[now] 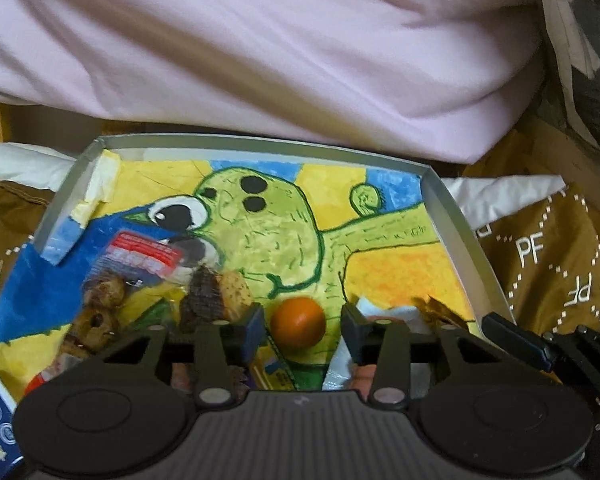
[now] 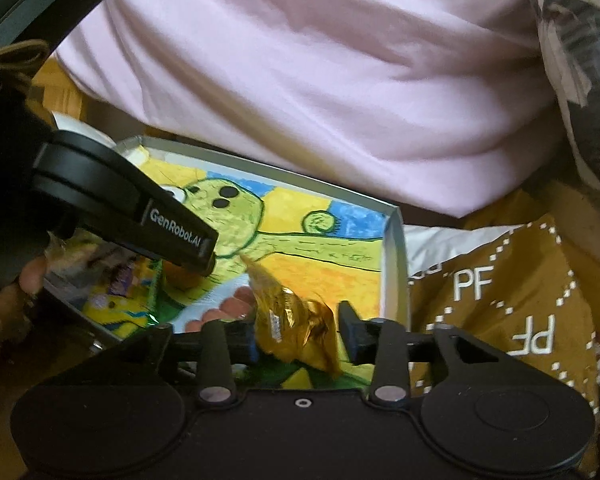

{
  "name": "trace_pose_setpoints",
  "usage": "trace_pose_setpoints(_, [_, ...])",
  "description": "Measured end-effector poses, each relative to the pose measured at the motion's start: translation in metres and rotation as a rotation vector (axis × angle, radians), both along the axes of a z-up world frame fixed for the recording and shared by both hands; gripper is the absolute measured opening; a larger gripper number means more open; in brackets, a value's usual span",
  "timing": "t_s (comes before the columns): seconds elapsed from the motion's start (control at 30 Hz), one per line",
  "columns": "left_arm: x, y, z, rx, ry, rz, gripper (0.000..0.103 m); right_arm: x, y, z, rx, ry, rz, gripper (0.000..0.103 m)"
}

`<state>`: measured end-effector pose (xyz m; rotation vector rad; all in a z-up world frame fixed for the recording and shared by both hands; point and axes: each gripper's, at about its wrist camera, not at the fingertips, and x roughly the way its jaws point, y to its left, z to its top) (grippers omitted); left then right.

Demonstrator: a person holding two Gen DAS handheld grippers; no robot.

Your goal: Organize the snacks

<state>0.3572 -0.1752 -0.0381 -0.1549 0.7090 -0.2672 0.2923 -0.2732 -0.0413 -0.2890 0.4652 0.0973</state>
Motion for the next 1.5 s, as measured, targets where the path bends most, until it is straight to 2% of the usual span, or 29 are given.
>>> trace_pose_setpoints(0.03, [-0.001,0.002,0.002,-0.004,0.000,0.006,0.051,0.000,-0.001,0.002,0.026,0.005,0.005,0.056])
trace_pose_setpoints(0.17, [-0.005,0.014,0.010,-0.013,-0.009,0.035,0.058,0.000,-0.003,0.009,0.125,0.025,0.013,0.065])
trace_pose_setpoints(0.23, [-0.008,0.018,0.015,-0.014,-0.018,0.045,0.063,-0.002,-0.004,0.012,0.158,0.025,0.014,0.069])
trace_pose_setpoints(0.3, [-0.014,0.024,0.022,-0.015,-0.040,0.054,0.073,-0.006,-0.004,0.017,0.189,0.015,0.015,0.072])
trace_pose_setpoints(0.43, [-0.026,0.034,0.033,-0.004,-0.081,0.076,0.084,-0.020,-0.005,0.029,0.237,-0.027,0.011,0.086])
trace_pose_setpoints(0.57, [-0.043,0.043,0.046,-0.005,-0.121,0.093,0.093,-0.039,-0.005,0.044,0.281,-0.075,0.009,0.091])
trace_pose_setpoints(0.63, [-0.054,0.048,0.055,-0.008,-0.150,0.112,0.097,-0.052,-0.002,0.052,0.285,-0.113,0.011,0.098])
trace_pose_setpoints(0.7, [-0.067,0.052,0.063,-0.010,-0.182,0.124,0.100,-0.066,0.001,0.061,0.271,-0.155,0.017,0.100])
trace_pose_setpoints(0.8, [-0.092,0.061,0.076,-0.012,-0.244,0.163,0.102,-0.087,0.005,0.070,0.254,-0.206,0.020,0.101])
trace_pose_setpoints(0.97, [-0.127,0.081,0.089,-0.021,-0.294,0.197,0.102,-0.125,0.009,0.083,0.266,-0.254,0.018,0.102])
trace_pose_setpoints(1.27, [-0.192,0.112,0.102,0.010,-0.387,0.169,0.103,-0.199,0.022,0.097,0.304,-0.324,0.005,0.102])
trace_pose_setpoints(1.5, [-0.241,0.131,0.102,0.035,-0.413,0.147,0.103,-0.239,0.036,0.098,0.335,-0.349,-0.005,0.102])
